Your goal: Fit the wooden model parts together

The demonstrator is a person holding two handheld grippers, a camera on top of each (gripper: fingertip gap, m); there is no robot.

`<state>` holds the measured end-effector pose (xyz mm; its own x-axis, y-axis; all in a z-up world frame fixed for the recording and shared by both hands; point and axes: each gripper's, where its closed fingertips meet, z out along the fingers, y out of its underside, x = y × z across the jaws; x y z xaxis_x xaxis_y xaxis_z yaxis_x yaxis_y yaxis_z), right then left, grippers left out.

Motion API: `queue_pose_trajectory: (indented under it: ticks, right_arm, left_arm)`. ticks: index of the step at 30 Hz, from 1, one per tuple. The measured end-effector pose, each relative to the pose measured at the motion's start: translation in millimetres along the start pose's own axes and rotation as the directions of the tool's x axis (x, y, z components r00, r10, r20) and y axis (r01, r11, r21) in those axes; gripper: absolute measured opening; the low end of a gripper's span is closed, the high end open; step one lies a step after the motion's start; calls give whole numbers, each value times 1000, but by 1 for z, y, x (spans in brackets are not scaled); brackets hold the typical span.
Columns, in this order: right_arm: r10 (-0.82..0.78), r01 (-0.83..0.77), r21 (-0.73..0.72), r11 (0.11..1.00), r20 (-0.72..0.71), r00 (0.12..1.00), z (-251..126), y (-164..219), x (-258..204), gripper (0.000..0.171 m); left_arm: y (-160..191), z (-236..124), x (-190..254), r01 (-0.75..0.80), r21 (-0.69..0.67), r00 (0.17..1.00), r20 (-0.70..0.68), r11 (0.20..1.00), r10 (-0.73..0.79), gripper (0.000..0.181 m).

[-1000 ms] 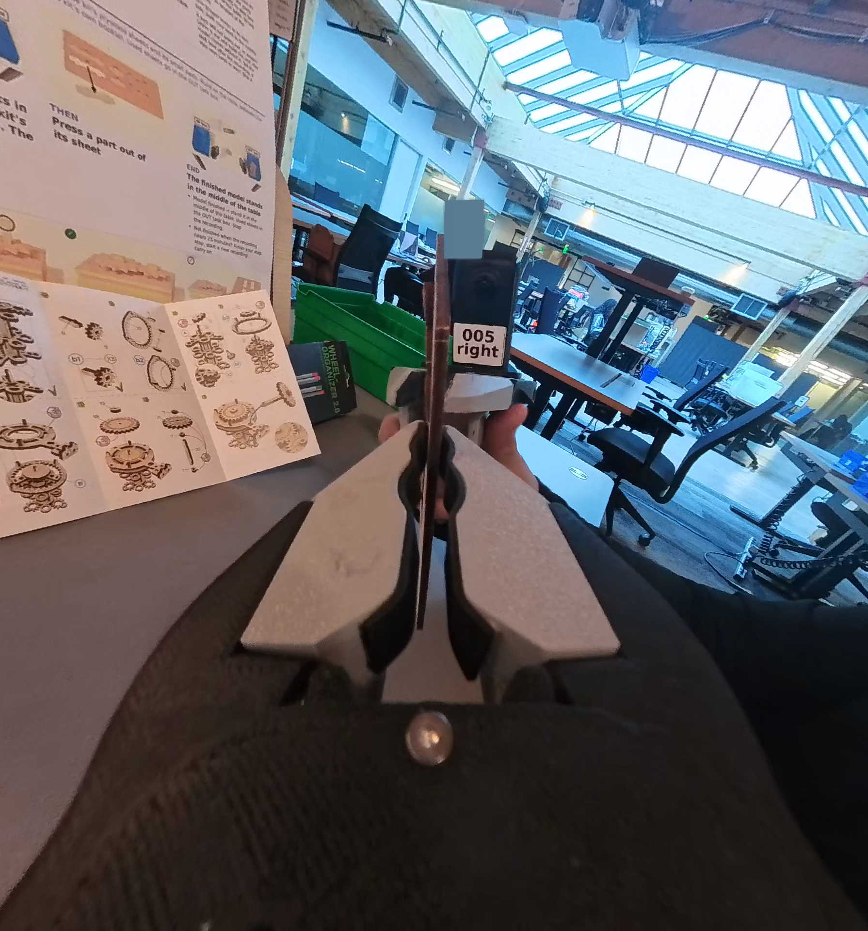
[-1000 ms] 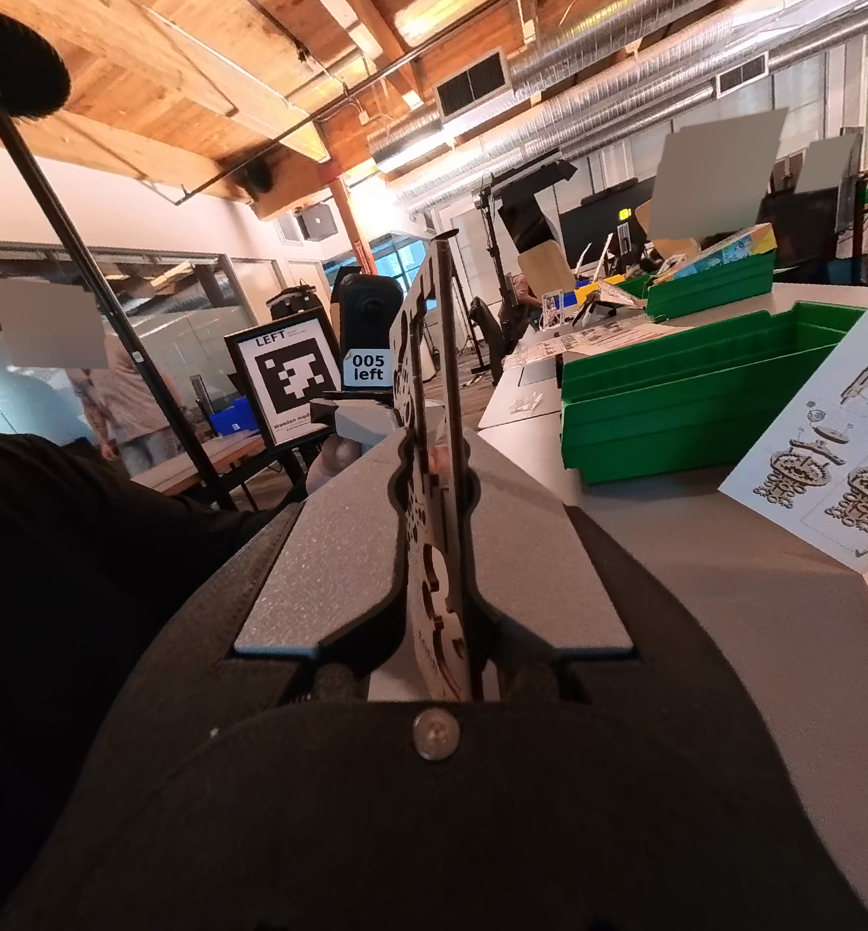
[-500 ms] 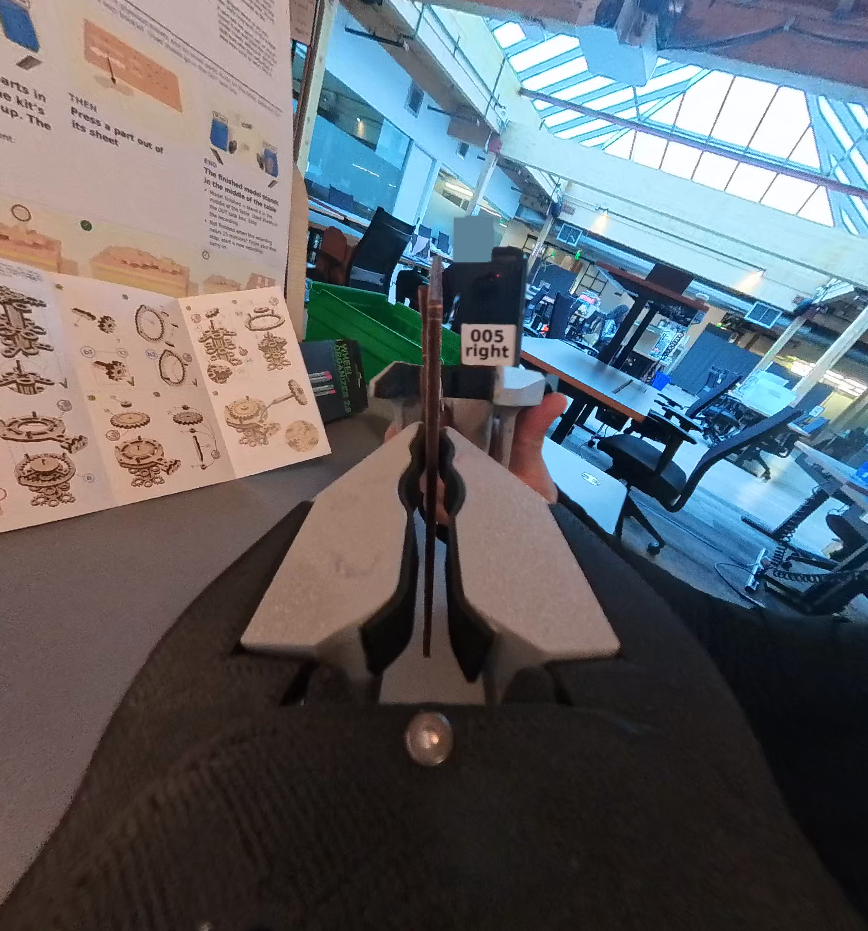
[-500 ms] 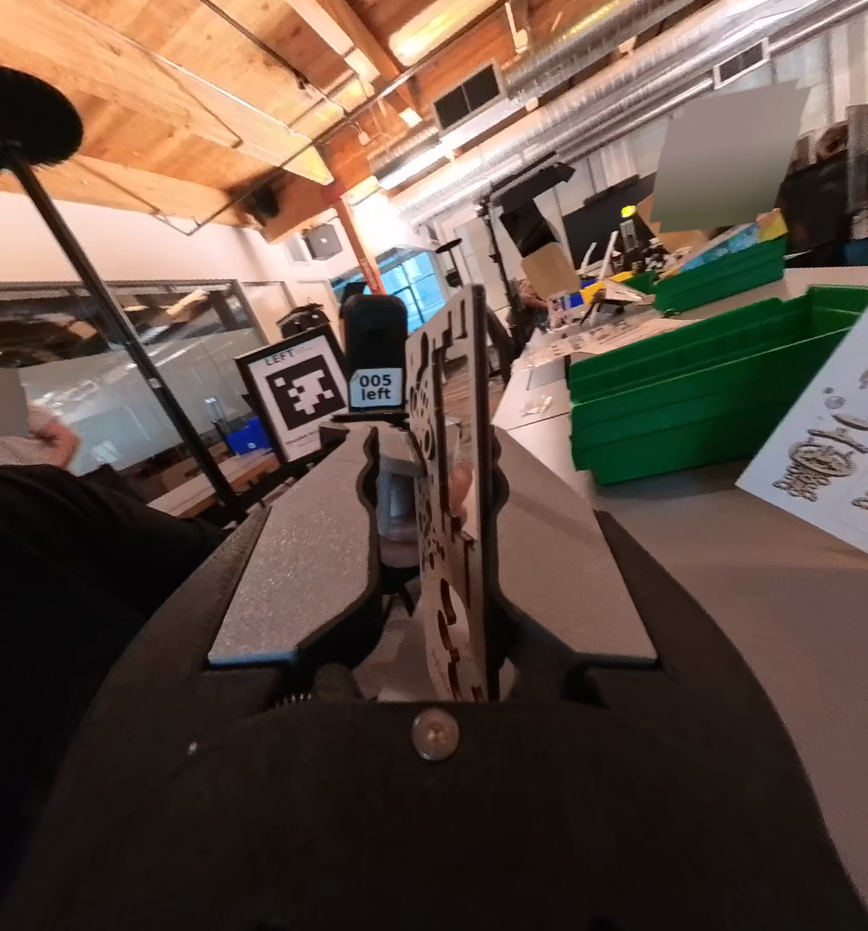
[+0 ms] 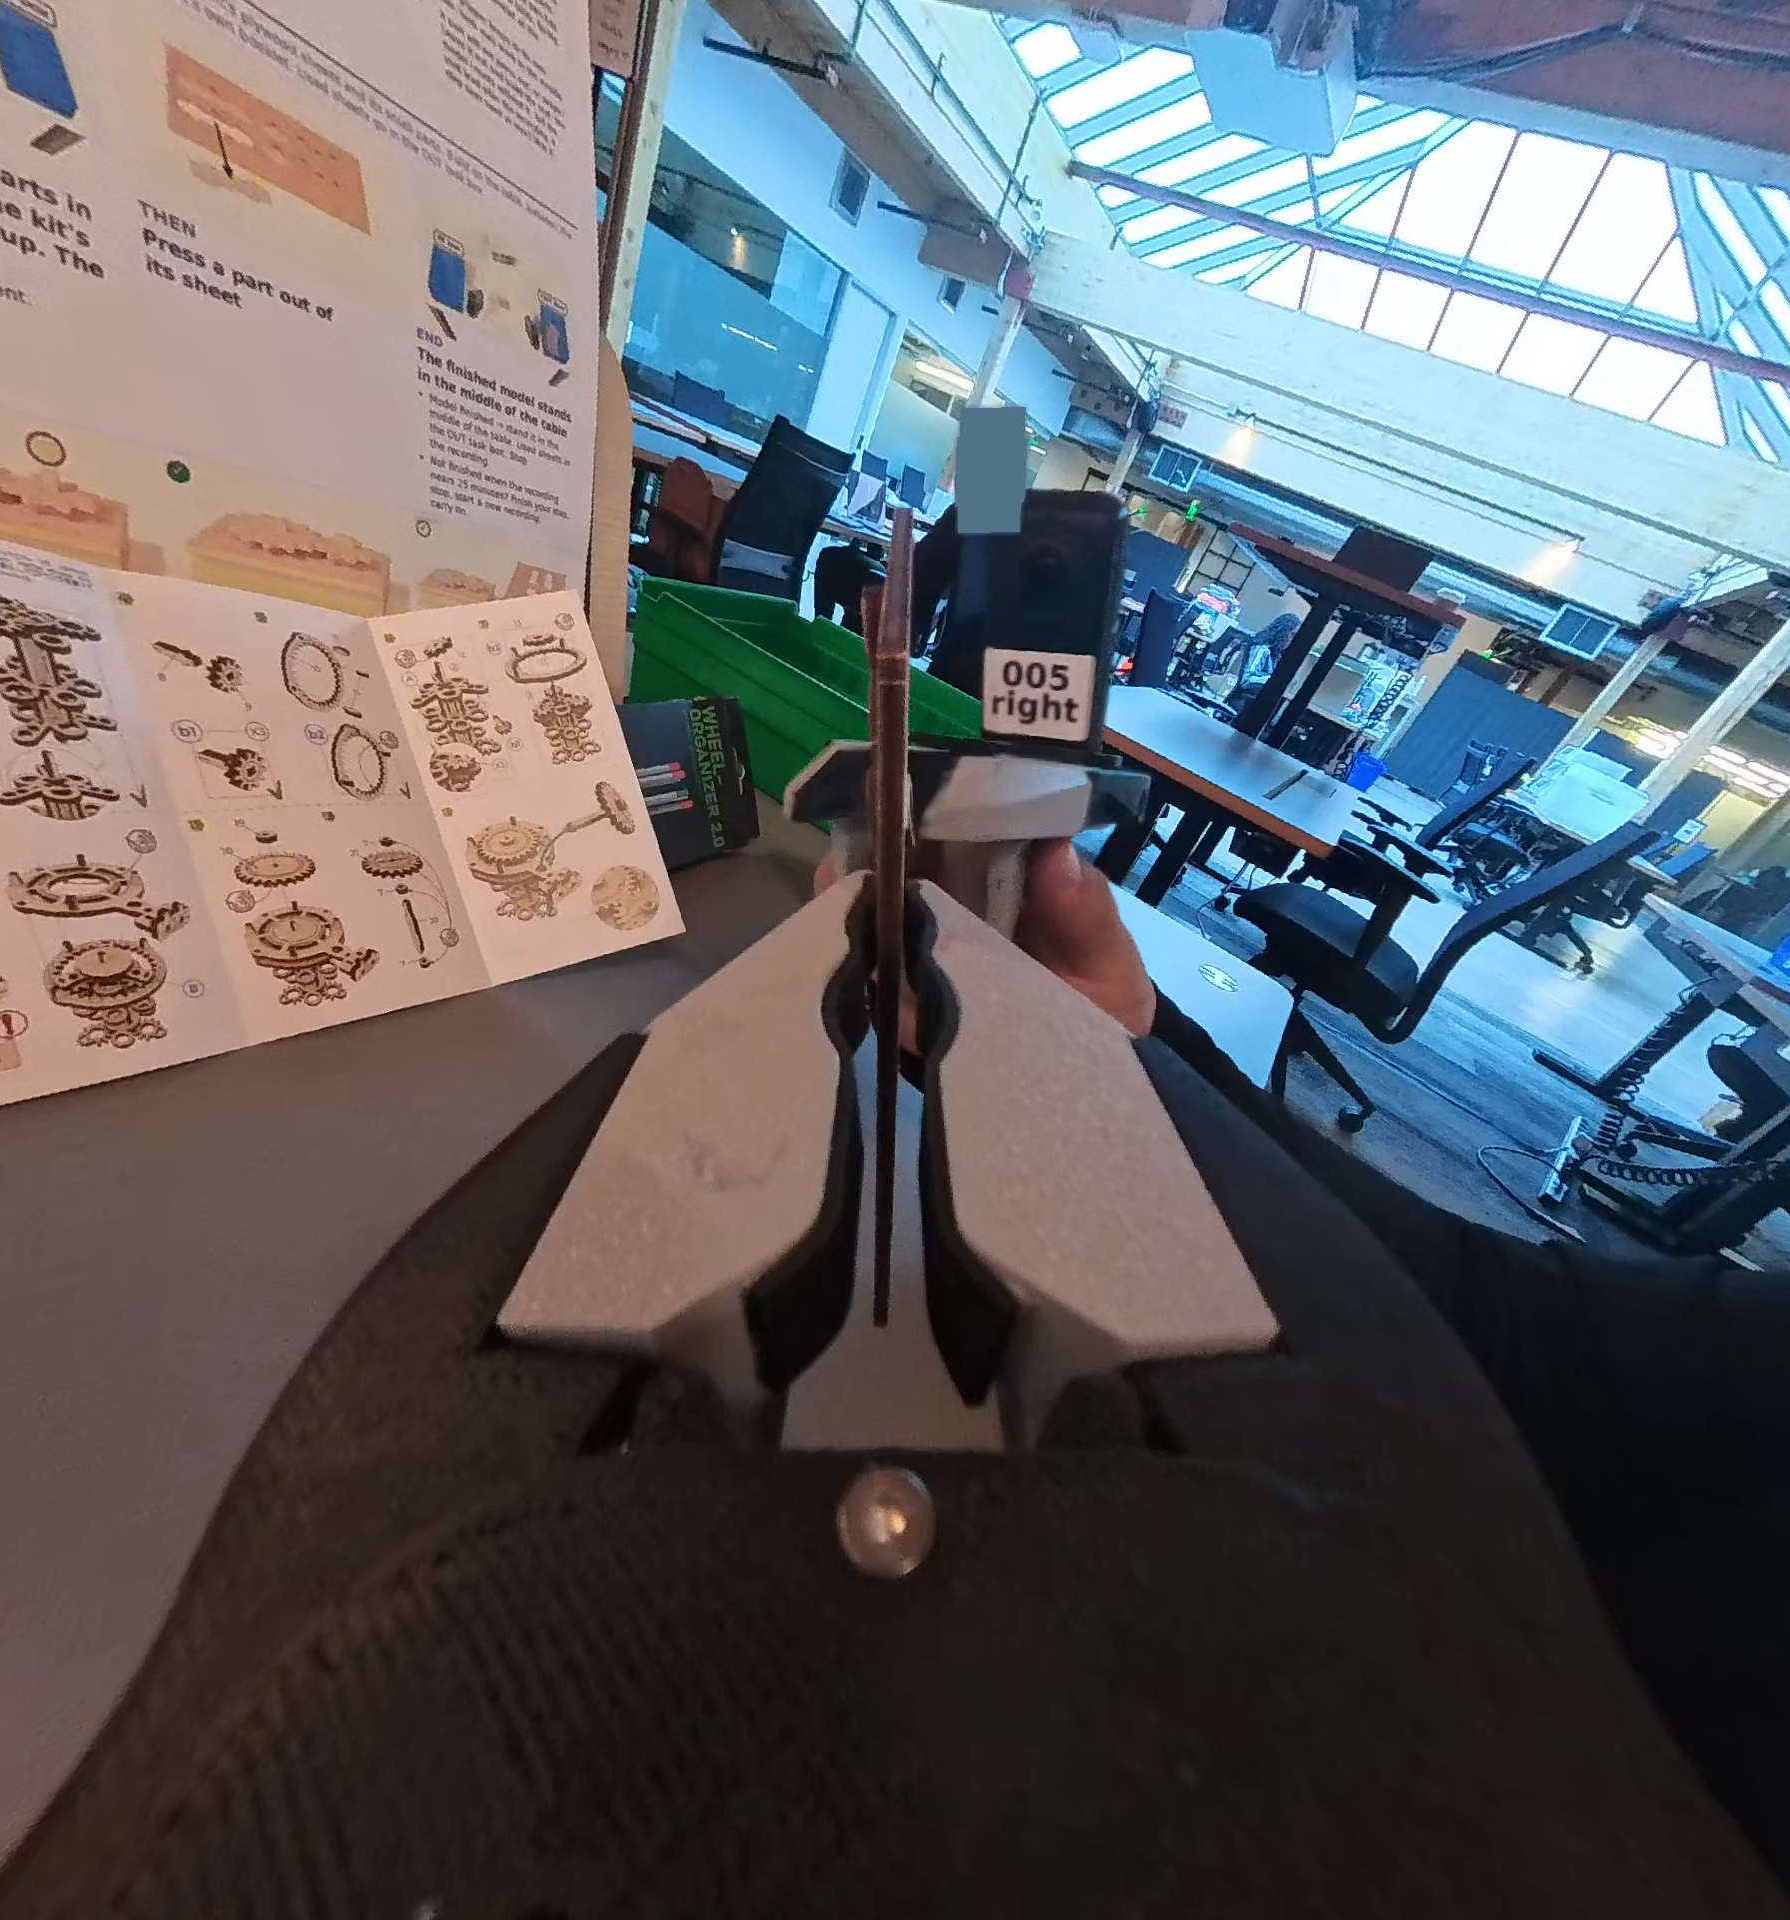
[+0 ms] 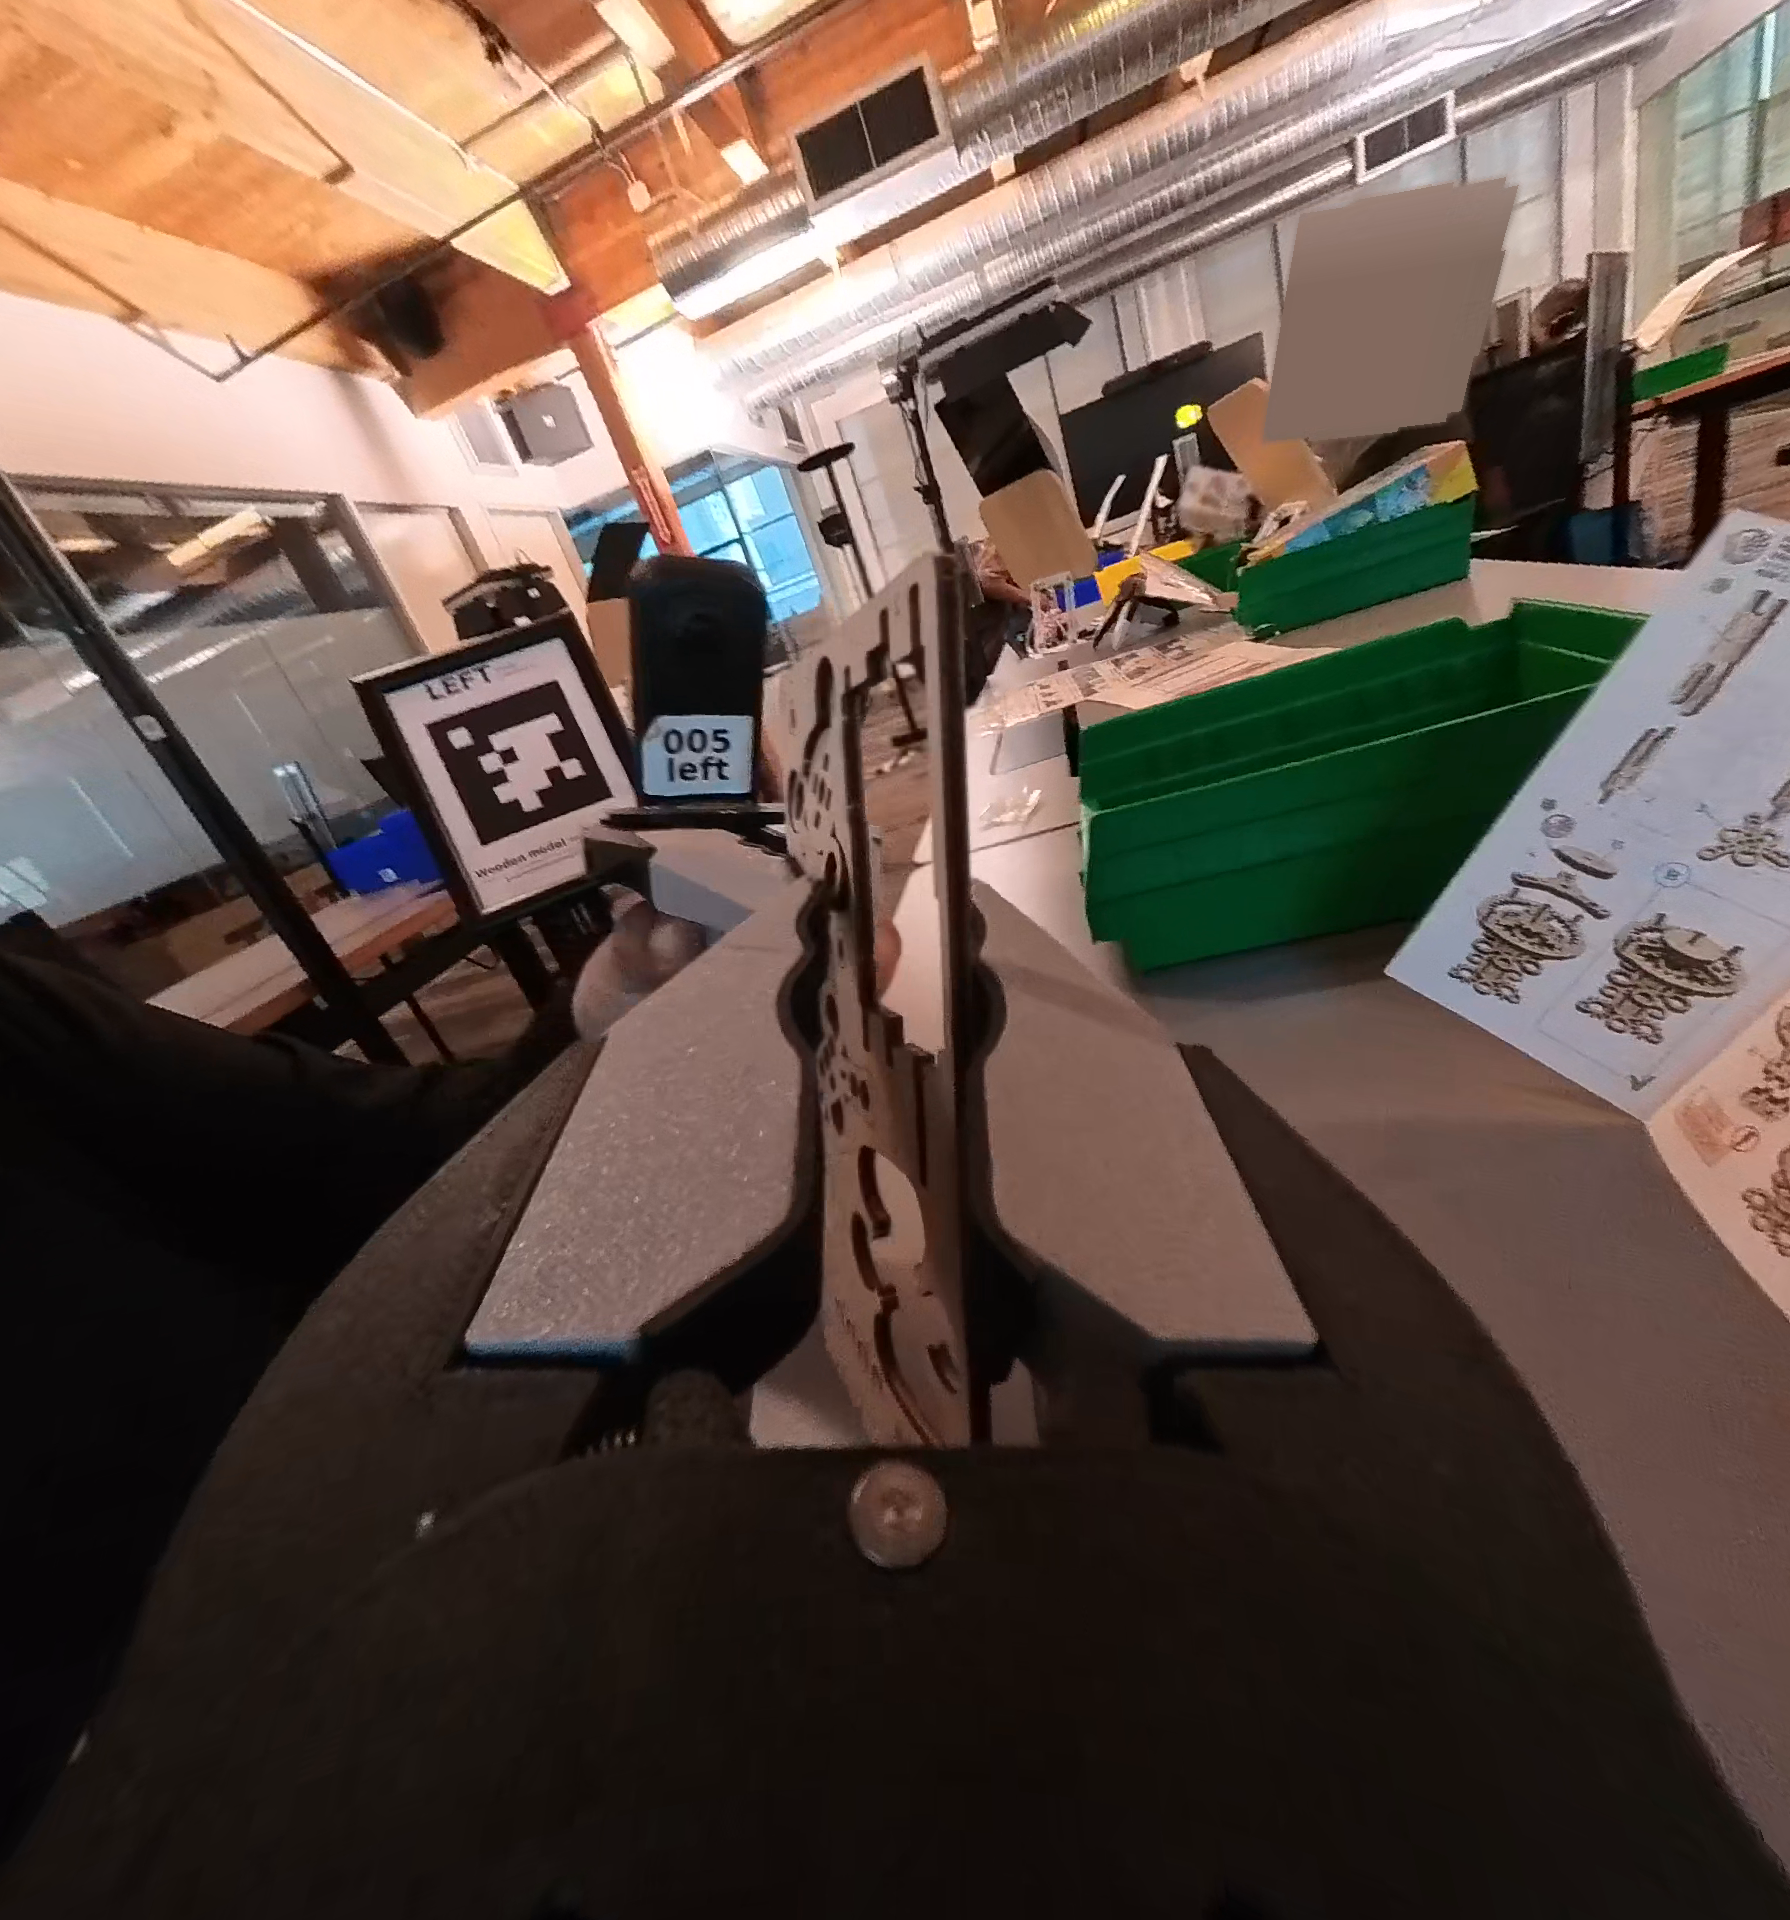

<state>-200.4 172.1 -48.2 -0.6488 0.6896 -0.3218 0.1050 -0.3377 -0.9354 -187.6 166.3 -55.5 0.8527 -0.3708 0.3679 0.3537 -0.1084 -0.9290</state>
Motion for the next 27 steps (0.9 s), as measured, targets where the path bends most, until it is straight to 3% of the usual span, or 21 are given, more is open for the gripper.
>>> queue_pose_trajectory:
  ticks: [27]
  right_arm:
    - [-33,33,-3,999,5,999,0,0,-3,22]
  left_arm:
    - [2,3,4,-55,-38,998,20,998,55,1]
